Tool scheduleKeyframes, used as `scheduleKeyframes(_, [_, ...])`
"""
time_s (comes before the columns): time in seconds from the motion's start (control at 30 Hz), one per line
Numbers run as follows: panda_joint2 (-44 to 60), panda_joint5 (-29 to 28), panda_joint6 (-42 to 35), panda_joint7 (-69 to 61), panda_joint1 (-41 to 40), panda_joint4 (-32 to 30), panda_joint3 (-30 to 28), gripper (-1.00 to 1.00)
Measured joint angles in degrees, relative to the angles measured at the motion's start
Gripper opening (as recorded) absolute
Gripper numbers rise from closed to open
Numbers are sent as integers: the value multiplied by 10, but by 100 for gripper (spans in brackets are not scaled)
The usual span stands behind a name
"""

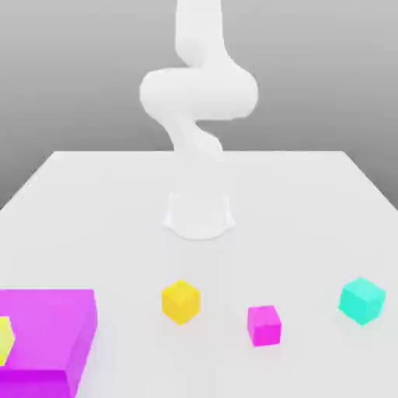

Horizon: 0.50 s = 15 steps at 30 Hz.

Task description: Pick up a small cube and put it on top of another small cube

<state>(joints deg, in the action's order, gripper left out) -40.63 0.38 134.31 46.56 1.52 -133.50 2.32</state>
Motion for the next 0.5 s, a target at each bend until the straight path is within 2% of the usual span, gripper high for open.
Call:
scheduleKeyframes(0.3, [188, 0, 92, 36, 54, -63, 96, 0])
scheduleKeyframes(0.5, [312, -23, 153, 77, 91, -104, 160, 0])
